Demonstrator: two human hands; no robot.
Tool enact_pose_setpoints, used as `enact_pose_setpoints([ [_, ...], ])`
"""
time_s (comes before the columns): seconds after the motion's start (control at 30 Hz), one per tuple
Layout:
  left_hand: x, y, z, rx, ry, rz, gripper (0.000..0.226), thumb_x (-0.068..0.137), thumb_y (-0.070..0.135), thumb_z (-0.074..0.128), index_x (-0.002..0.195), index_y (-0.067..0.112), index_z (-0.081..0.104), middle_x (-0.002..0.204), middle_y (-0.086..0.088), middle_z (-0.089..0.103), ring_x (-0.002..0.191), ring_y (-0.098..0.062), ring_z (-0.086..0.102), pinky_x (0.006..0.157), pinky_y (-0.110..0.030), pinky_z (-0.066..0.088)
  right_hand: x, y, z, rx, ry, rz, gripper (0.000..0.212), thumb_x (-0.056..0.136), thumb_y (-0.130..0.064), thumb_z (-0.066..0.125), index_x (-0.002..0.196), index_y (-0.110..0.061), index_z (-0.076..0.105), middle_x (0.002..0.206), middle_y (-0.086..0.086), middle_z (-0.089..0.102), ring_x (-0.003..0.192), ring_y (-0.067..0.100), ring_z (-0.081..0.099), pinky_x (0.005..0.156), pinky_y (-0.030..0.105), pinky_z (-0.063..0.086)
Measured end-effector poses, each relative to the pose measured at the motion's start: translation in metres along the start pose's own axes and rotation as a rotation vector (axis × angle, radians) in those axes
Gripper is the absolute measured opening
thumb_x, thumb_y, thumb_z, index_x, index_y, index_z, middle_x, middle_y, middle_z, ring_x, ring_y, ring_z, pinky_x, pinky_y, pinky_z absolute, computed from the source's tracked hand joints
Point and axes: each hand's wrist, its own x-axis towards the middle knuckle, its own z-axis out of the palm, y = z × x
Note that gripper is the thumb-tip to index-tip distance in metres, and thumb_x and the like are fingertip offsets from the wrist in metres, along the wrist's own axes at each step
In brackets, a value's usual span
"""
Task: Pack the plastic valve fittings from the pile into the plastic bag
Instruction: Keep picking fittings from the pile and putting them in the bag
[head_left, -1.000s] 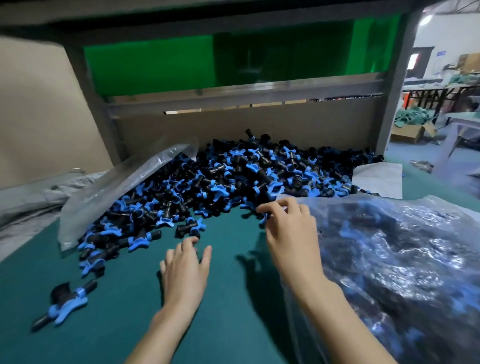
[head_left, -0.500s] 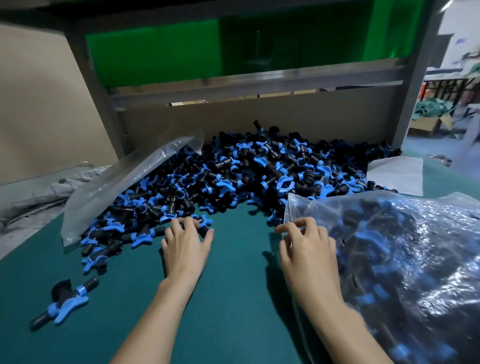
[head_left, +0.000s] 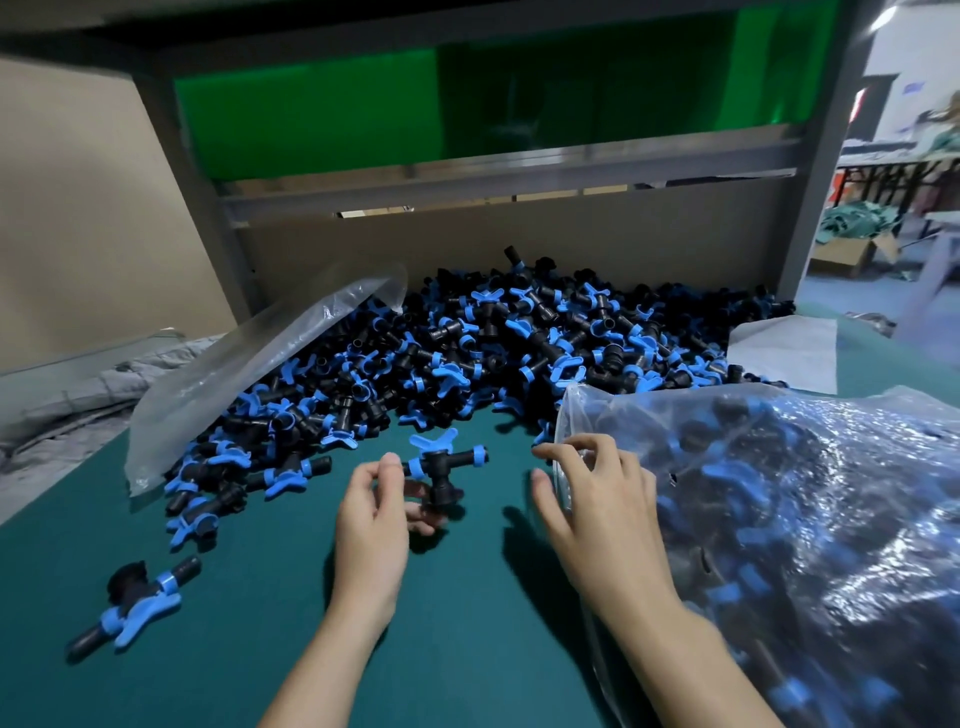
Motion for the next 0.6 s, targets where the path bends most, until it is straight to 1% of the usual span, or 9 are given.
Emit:
enact_pose_setpoints([
  [0.07,-0.009,0.002,0.010,-0.114,-0.070,-0.009,0.030,0.105,0.036,0.039,0.092,0.011,0.051,0.069,-0.009,0.074,0.049,-0.022,0.066,0.046,-0.024,0.050,0.000,-0.001,-0.001,0.015,0.010,-0.036,0.030,0.097,-0.047,0.047,0.120,-0.034,0.061,0.118,-0.003,0.050,0.108,0.019,0.048,0.096,0.038,0.036],
  [0.17,-0.018,0.003,0.022,-0.126,-0.143,-0.003,0.034,0.104,0.037,0.041,0.094,0.007,0.055,0.072,-0.015,0.073,0.049,-0.025,0.065,0.045,-0.027,0.049,0.000,-0.001,-0.001,0.021,0.024,-0.068,0.032,0.097,-0.051,0.043,0.119,-0.037,0.062,0.120,-0.002,0.049,0.109,0.019,0.049,0.096,0.037,0.036],
  [0.37,-0.018,0.003,0.022,-0.160,-0.209,-0.025,0.038,0.103,0.037,0.042,0.094,0.004,0.060,0.073,-0.014,0.070,0.051,-0.023,0.061,0.049,-0.033,0.046,0.000,0.001,0.002,0.017,0.054,-0.116,0.023,0.099,-0.045,0.045,0.111,-0.036,0.063,0.120,-0.002,0.051,0.104,0.020,0.053,0.096,0.037,0.036],
  [0.5,-0.021,0.004,0.023,-0.141,-0.256,-0.012,0.035,0.103,0.037,0.044,0.092,0.008,0.061,0.070,-0.006,0.067,0.049,-0.017,0.059,0.050,-0.033,0.043,0.000,0.003,0.005,-0.009,0.058,-0.090,0.020,0.101,-0.041,0.044,0.107,-0.032,0.060,0.117,-0.002,0.051,0.099,0.022,0.053,0.091,0.036,0.036],
  [0.6,-0.022,0.005,0.022,-0.134,-0.274,0.016,0.030,0.101,0.033,0.048,0.098,0.006,0.061,0.072,-0.004,0.067,0.052,-0.016,0.057,0.052,-0.032,0.042,0.000,0.005,0.007,-0.028,0.049,-0.064,0.017,0.102,-0.038,0.043,0.105,-0.031,0.057,0.115,-0.003,0.050,0.097,0.022,0.052,0.090,0.037,0.037],
])
